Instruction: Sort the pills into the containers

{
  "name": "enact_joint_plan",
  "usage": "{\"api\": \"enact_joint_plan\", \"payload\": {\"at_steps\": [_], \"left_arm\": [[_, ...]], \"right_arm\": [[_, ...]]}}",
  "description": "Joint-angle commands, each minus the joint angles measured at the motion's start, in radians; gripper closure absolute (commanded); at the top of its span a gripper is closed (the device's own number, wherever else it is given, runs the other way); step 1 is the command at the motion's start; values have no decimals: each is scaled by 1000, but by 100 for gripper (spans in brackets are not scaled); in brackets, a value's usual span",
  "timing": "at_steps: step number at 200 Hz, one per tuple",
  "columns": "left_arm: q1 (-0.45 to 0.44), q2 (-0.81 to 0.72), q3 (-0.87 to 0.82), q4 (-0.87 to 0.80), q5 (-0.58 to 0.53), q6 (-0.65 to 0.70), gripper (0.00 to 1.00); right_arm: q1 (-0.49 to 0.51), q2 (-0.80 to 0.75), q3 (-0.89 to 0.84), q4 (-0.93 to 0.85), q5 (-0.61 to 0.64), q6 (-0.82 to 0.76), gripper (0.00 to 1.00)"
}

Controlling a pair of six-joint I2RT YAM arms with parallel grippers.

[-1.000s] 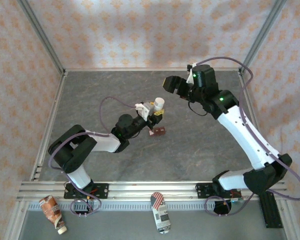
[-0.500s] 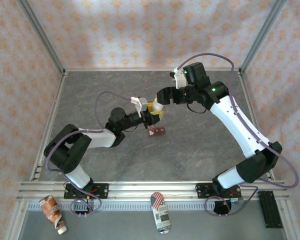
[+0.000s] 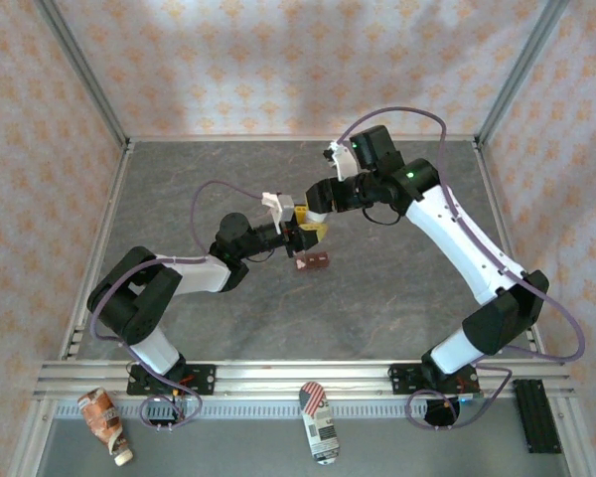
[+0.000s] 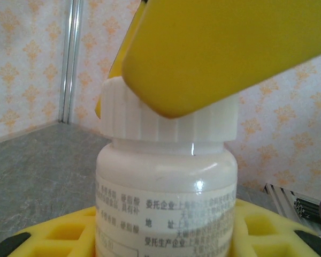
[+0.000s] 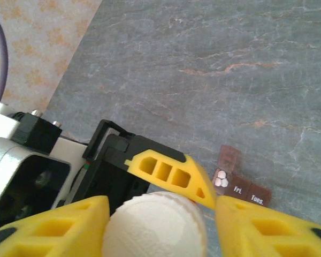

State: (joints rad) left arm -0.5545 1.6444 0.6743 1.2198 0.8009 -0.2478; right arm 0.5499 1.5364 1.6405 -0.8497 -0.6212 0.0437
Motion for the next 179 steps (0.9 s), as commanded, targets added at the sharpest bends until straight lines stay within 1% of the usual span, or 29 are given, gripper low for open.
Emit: {"api": "enact_joint_plan", "payload": {"at_steps": [1,19,37,75,101,126,144,166,179], "left_arm": [[6,-5,31,50,12,-11,100],[7,-9,34,50,-5,-5,100],[5,-19,30,47,-48,12,100],[-26,-56,-14,43,-255,132,100],[-82,-66,-34,41,-396,229,100],[-131,-51,-40,39,-508,302,100],[-153,-30,-39,49,-581,321,100],[-162,-9,-33,54,-618,319,100],[-162,-4,-32,55,-626,314,100]], "right_arm": [[4,5,21,-12,8,5,55],[22,0,-19,19,25,49,57],[48,-3,-74,70,91,134,61],[111,-15,-217,233,297,378,62],[129,-14,-288,340,381,512,62],[146,26,-282,366,403,555,62],[150,42,-275,370,406,573,62],[148,41,-249,355,427,565,58],[141,33,-217,331,432,546,54]]}}
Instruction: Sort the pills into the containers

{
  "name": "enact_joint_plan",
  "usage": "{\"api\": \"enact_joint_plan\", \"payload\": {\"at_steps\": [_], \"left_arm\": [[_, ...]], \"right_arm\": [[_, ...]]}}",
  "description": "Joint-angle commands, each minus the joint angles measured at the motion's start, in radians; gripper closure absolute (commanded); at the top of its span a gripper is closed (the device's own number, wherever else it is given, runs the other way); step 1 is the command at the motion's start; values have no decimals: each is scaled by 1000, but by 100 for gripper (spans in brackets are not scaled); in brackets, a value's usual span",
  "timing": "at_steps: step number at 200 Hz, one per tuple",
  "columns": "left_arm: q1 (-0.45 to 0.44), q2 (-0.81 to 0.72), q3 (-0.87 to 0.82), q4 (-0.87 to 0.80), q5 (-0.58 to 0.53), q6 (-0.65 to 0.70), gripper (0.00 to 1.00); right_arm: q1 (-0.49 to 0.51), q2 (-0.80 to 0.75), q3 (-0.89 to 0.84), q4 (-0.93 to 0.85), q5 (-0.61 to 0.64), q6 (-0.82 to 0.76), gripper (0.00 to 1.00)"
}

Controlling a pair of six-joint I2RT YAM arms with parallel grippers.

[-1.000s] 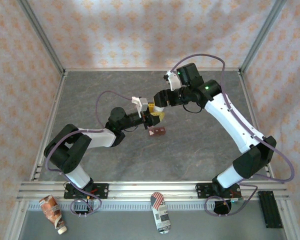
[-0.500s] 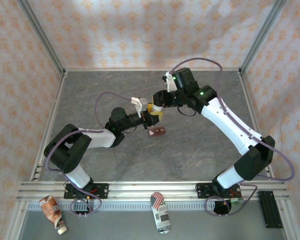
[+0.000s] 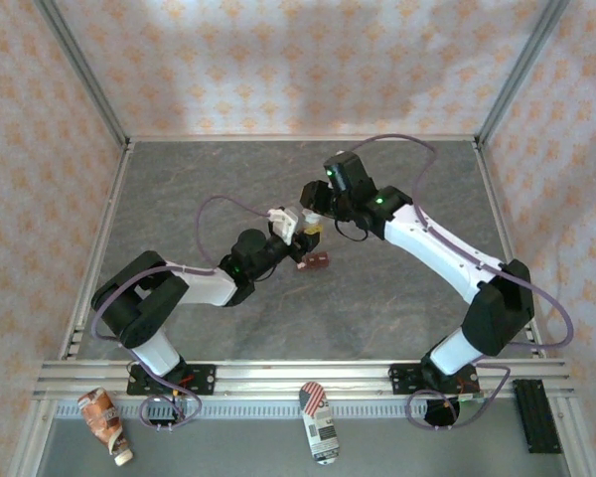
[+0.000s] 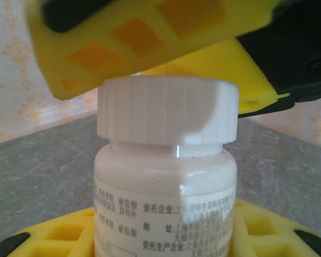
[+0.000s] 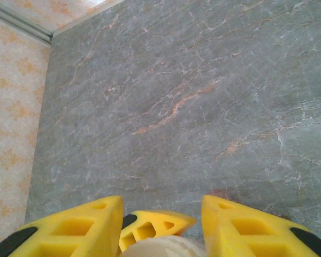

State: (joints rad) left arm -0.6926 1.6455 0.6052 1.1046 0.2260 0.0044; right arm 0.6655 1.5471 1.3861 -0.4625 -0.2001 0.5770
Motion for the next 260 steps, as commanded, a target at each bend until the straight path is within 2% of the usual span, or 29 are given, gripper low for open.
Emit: {"api": "enact_joint_plan", "payload": {"at_steps": [1,24,47,78,103,125,143,212,260], "left_arm": [[-24,-5,37,170,-53,62,100],[-15,-5,33,172,-52,57,100],[13,-14,27,172,20,25,100],[72,-35,25,170,223,-48,100],[117,-44,36,166,395,-126,100],[139,-43,50,162,500,-182,100],[144,-36,64,160,560,-221,100],[144,-18,90,159,641,-274,100],[145,-19,91,159,644,-274,100]], "right_arm": [[24,21,40,-58,11,11,54],[-21,-29,77,-79,-8,-20,43],[-77,-100,100,-107,-39,-54,33],[-156,-166,119,-165,-126,-163,29],[-179,-157,169,-246,-263,-359,25],[-179,-121,234,-347,-404,-499,24],[-178,-82,286,-422,-435,-560,24],[-124,6,346,-521,-382,-637,24],[-113,22,340,-515,-381,-628,33]]}}
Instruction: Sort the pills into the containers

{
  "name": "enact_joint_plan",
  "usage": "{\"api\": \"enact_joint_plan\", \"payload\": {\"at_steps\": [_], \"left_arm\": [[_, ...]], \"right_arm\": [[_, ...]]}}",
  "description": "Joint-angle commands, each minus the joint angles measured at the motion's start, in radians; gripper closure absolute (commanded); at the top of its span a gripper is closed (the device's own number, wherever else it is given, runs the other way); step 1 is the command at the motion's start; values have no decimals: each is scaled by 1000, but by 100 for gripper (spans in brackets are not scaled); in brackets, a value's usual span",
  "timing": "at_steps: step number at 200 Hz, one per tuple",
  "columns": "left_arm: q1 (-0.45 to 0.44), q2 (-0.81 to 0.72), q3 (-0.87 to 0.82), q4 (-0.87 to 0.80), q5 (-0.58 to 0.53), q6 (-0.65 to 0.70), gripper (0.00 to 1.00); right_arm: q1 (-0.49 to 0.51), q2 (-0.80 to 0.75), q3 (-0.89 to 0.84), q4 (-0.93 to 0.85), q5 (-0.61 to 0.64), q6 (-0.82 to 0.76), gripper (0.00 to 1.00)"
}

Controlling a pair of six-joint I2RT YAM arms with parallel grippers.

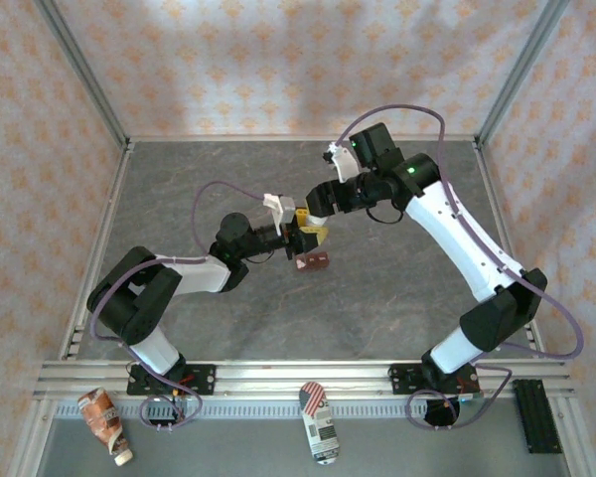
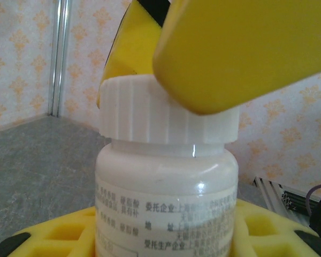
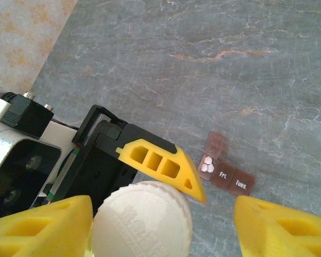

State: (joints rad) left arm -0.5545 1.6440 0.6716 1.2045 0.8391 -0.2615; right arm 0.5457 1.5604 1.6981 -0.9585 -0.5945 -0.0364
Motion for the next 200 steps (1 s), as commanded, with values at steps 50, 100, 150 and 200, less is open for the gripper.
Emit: {"api": "enact_joint_plan", "payload": {"at_steps": [50,100,150,200], "left_arm": [[8,-23,21,59,26,-9,100],[8,-43,12,53,-63,26,100],[-45,-88,-39,44,-328,176,100],[-168,-66,-53,59,-615,343,100]], "right_arm": [[10,9,11,-5,-12,2,56],[51,-9,-89,67,16,77,63],[121,-22,-277,285,187,357,66],[193,29,-336,416,329,542,66]]}}
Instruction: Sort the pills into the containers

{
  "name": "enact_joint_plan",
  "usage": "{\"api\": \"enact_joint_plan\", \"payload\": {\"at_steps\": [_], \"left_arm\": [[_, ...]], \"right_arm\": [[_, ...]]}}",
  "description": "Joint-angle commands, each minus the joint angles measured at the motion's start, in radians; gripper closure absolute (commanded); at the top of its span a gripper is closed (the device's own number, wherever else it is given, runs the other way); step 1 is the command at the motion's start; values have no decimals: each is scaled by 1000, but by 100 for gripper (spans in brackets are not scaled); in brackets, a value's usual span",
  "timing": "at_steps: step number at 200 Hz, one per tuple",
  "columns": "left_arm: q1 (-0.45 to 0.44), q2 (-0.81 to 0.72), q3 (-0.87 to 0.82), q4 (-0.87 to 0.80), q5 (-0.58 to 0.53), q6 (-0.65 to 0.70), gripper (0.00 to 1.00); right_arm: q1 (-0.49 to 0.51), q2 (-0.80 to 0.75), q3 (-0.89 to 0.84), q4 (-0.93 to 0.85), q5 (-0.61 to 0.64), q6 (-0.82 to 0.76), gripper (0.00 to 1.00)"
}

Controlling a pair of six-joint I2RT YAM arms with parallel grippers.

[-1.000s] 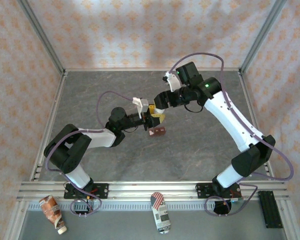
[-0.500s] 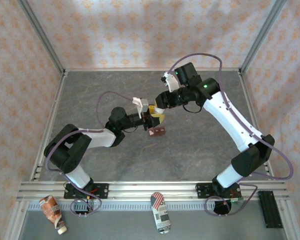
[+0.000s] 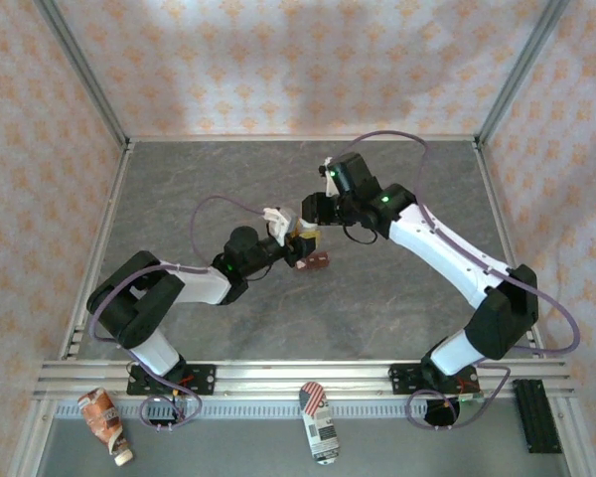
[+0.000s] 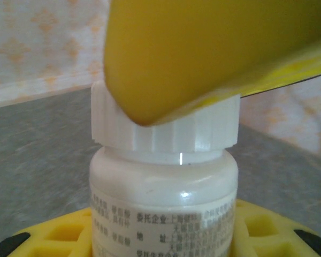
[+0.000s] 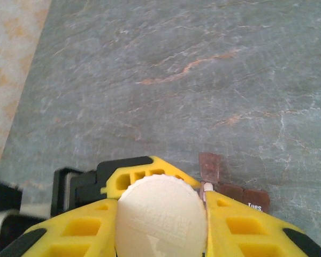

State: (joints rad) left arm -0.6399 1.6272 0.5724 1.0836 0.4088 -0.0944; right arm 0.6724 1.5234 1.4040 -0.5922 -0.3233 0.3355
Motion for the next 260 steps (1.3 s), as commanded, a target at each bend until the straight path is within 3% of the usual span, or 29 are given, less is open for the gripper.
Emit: {"api": "enact_joint_plan", "payload": {"at_steps": [1,46,81,131,163,203,260], "left_arm": [[-86,-47,47,180,-188,179,100],[-105,-12,55,187,-264,168,100],[-59,-32,32,191,-130,124,100],[58,-104,36,181,246,-28,100],[98,-115,82,173,437,-144,100],[101,-89,146,179,542,-242,100],[100,-74,174,180,574,-283,100]], "right_arm": [[67,68,-43,52,58,173,66],[47,73,51,12,75,167,62],[-24,-5,130,-63,68,123,39],[-125,-139,157,-150,-30,-63,29],[-128,-146,216,-256,-229,-282,23],[-117,-137,264,-305,-311,-387,21],[-76,-102,275,-299,-283,-399,23]]}}
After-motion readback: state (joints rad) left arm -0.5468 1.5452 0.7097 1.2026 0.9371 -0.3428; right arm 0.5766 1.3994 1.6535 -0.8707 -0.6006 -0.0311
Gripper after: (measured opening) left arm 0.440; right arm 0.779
